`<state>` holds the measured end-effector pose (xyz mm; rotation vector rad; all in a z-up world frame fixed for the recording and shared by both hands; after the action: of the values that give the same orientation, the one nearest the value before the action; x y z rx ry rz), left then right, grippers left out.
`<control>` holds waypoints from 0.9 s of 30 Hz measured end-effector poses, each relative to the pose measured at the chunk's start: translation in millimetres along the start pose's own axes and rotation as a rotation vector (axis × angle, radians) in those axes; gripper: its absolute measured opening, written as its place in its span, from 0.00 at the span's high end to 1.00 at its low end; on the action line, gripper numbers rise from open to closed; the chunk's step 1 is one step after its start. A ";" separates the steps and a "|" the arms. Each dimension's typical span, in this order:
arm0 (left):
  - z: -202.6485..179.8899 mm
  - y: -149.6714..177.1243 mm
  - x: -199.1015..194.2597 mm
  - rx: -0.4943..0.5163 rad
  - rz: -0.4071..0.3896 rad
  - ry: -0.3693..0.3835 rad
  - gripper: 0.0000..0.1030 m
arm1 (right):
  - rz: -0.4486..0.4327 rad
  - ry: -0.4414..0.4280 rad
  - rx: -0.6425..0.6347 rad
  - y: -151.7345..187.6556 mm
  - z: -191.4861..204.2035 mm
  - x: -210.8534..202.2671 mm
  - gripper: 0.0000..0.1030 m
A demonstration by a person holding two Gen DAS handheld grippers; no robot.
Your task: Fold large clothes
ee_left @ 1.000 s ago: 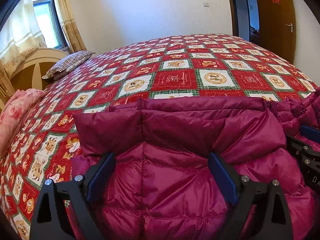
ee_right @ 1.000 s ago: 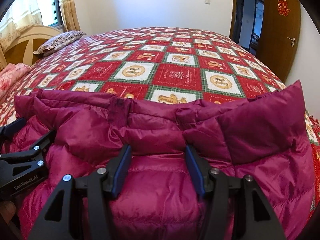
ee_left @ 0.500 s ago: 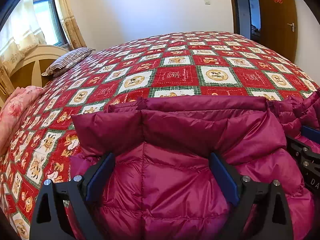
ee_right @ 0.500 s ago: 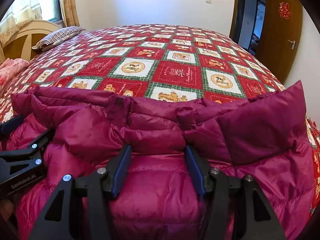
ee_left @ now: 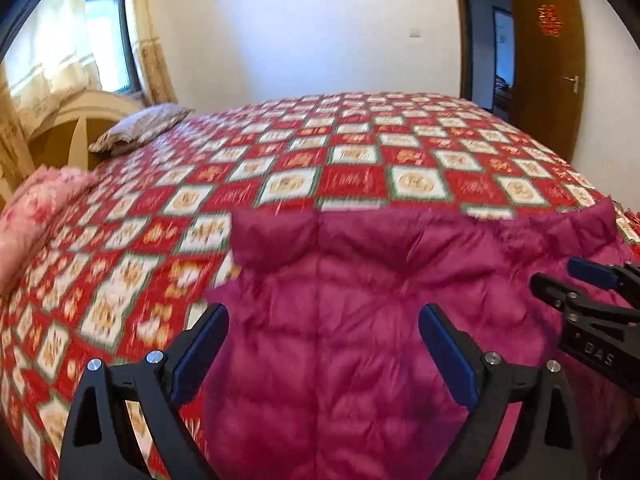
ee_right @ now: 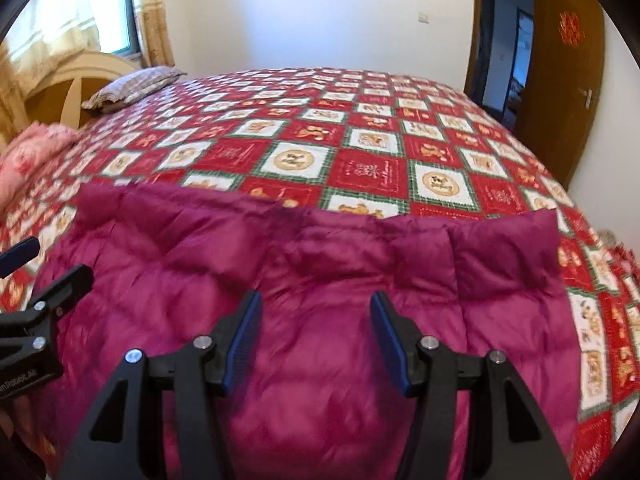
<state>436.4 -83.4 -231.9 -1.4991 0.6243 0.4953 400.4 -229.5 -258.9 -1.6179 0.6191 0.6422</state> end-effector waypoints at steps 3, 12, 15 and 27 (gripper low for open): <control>8.7 23.2 17.3 -0.013 0.059 -0.032 0.07 | 0.046 0.016 -0.028 17.1 14.4 9.5 0.42; 9.7 34.4 30.6 -0.016 0.059 -0.043 0.05 | 0.054 0.098 -0.090 26.3 15.7 25.1 0.41; 11.9 34.4 29.5 -0.027 0.068 -0.037 0.05 | 0.053 0.094 -0.088 25.8 15.1 25.4 0.41; 68.4 81.1 -18.6 -0.245 0.111 0.044 0.05 | -0.027 0.108 -0.094 64.9 24.6 -48.4 0.36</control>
<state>374.4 -11.8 -283.1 -1.7164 0.7034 0.6439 318.7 -211.7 -272.6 -1.7546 0.6531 0.5736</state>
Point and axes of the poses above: each gripper's, at about its wrist camera, not at the fingertips, and x roughly the way its jaws point, z to its left, y to its underside, the point moved 10 cm from there along x, roughly the way its jaws point, and after that the axes turned 9 degrees about -x, right-handed, at the moved point
